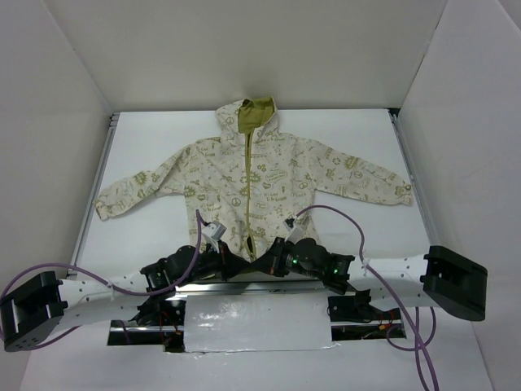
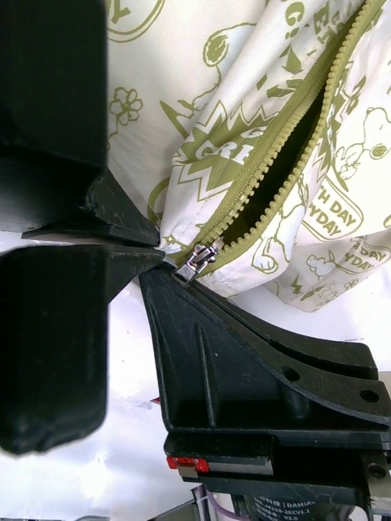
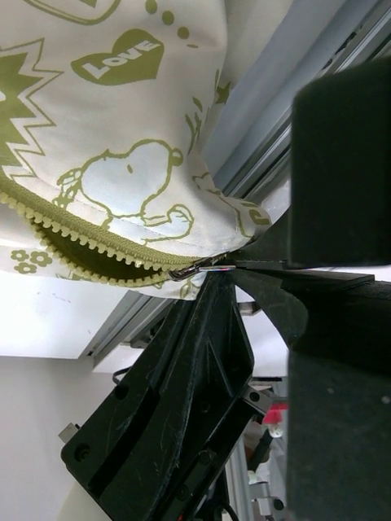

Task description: Zip up the jacket

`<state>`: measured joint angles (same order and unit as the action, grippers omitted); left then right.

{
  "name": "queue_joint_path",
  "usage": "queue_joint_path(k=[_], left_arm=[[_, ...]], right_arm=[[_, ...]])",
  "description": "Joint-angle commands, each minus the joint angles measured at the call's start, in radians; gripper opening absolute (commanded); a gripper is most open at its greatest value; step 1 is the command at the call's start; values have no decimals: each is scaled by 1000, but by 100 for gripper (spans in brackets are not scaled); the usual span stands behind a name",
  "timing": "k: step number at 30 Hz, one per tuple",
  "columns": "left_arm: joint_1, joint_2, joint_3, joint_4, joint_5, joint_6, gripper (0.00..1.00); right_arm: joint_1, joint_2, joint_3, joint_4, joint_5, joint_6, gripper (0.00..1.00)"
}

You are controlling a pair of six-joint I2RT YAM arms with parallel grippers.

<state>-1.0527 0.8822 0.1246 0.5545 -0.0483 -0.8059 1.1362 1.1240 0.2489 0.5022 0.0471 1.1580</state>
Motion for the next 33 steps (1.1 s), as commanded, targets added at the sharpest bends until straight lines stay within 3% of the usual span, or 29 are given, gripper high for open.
queue_joint_path(k=[1,7,18,22,33], left_arm=[[-9,3,10,47,39,50,0],[-9,9,1,44,65,71,0],[-9,67,17,74,143,109,0],[-10,93,18,90,171,119,0],[-29,156,41,85,169,136,0]], right_arm=[[-16,-59,35,-31,63,-20,0],[-67,-109,58,-64,28,-47,0],[-164,-21,125,-73,-88,40,0],[-176,-44,158,-145,-52,95,0],[-199,-191,122,-93,-56,184,0]])
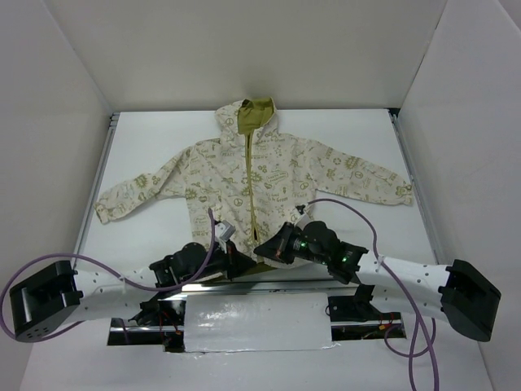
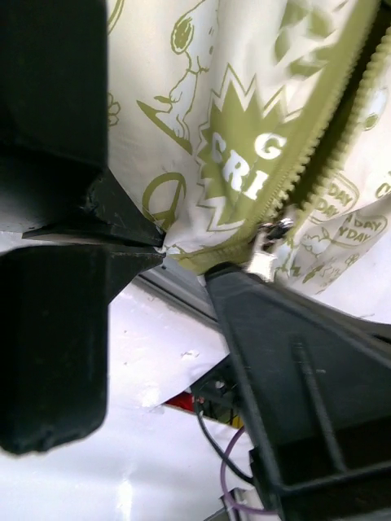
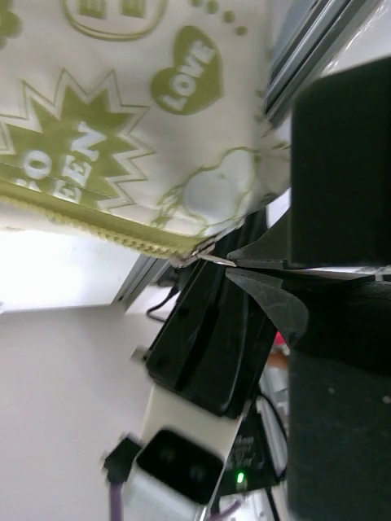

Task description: Zip up the jacket

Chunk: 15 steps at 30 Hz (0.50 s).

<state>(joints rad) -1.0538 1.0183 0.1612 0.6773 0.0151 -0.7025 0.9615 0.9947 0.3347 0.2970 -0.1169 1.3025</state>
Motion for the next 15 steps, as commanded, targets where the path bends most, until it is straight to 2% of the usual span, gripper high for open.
queue_joint_path(k=[1,5,11,15], left_arm=[[-29,22,6,-32,106,32,0],[-40,32,15,-31,100,32,0],[-60,28,34,-61,89,31,0],[-64,-24,24,-108,54,32,0]], right_arm=[[-26,-62,41,97,115,46,0],[-26,-5,67,90,132,30,0],[-49,114,66,165,137,38,0],[-144,212,102,201,93,24,0]])
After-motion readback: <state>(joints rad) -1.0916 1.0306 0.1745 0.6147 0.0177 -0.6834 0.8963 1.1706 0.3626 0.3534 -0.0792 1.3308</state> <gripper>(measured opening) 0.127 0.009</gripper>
